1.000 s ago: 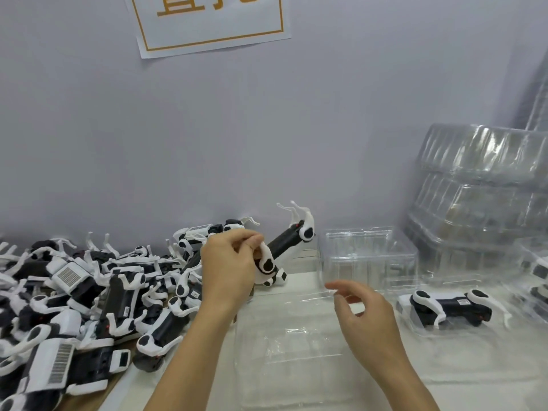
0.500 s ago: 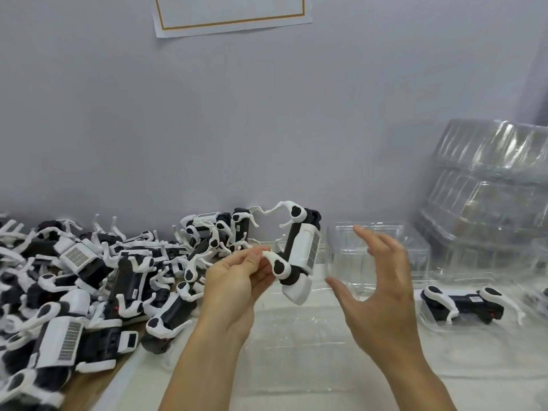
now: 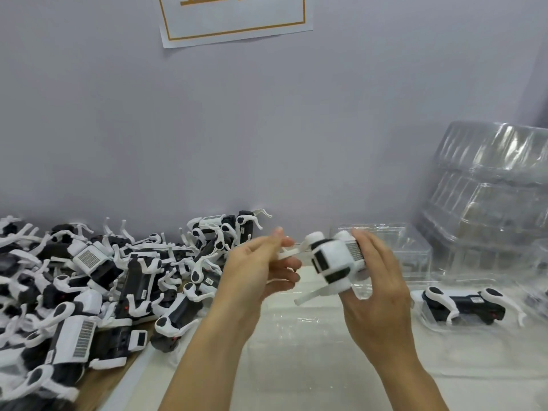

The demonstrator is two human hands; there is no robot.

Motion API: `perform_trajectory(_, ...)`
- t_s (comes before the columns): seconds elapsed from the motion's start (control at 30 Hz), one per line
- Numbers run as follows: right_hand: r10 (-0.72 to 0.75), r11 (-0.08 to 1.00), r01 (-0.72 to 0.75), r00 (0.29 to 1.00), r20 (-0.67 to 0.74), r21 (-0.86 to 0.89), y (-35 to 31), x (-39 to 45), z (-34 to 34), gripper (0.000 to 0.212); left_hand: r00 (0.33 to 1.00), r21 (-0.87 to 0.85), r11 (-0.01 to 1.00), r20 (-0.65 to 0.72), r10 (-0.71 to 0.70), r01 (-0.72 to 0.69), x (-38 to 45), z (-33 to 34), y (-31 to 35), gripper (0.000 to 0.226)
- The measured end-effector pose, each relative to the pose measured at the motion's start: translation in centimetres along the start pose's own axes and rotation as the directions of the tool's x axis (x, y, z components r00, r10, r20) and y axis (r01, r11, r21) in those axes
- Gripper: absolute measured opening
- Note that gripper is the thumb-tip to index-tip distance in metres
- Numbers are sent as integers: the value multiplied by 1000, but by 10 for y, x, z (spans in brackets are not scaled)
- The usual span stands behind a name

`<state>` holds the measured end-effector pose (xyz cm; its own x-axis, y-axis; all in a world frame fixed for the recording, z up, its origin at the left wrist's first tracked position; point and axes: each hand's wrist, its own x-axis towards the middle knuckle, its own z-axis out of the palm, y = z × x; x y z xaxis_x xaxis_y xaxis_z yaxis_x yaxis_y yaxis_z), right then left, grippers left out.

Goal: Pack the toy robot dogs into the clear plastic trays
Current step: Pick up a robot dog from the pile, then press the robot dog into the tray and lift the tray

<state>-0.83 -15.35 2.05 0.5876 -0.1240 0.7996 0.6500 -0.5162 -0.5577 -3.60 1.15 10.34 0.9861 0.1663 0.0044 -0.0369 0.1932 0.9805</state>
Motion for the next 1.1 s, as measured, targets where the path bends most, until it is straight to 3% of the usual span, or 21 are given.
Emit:
perform_trajectory(0.13, 90, 995, -90, 996, 3, 34, 1, 2, -1, 46, 947, 306, 925, -154, 282, -226, -4, -25, -4, 17)
perform_trajectory(0.2, 126, 991, -126, 992, 6, 44, 0, 1, -2, 40, 925, 359, 899, -183, 333, -253, -9, -37, -22, 16)
perform_trajectory(0.3, 157, 984, -156, 988, 4, 83, -1, -2, 0, 33, 937, 369, 904, -180, 299, -217, -8, -49, -57, 22)
perform_trajectory(0.37, 208, 969, -209, 978, 18, 134, 1, -3, 0, 15, 951, 371, 907, -150, 270, -199, -2, -52, -72, 26)
perform_trajectory(0.63, 449, 858, -456, 889, 87, 236, -12, 9, -3, 8, 998, 309, 951, -56, 31, -12, 15, -55, -104, 41)
perform_trajectory(0.7, 530, 768, -572, 820, 214, 290, -14, 20, -4, 7, 998, 290, 957, -56, 24, -7, 16, -55, -104, 42)
perform_trajectory(0.77, 612, 551, -746, 666, 427, 374, -16, 34, -2, 14, 998, 277, 961, -54, 22, -6, 17, -54, -103, 42)
perform_trajectory(0.83, 577, 374, -835, 550, 603, 404, -17, 44, -1, 23, 998, 273, 962, -55, 15, 1, 16, -54, -102, 43)
perform_trajectory(0.9, 516, 448, -823, 556, 651, 348, -16, 49, 3, 32, 998, 278, 961, -55, 7, 9, 16, -54, -101, 43)
perform_trajectory(1.0, 472, 612, -738, 630, 616, 285, -9, 42, 8, 43, 999, 282, 959, -48, 1, 12, 18, -54, -99, 43)
perform_trajectory(1.1, 449, 712, -681, 629, 634, 172, -2, 35, 10, 21, 998, 256, 966, -61, -17, 32, 23, -54, -97, 42)
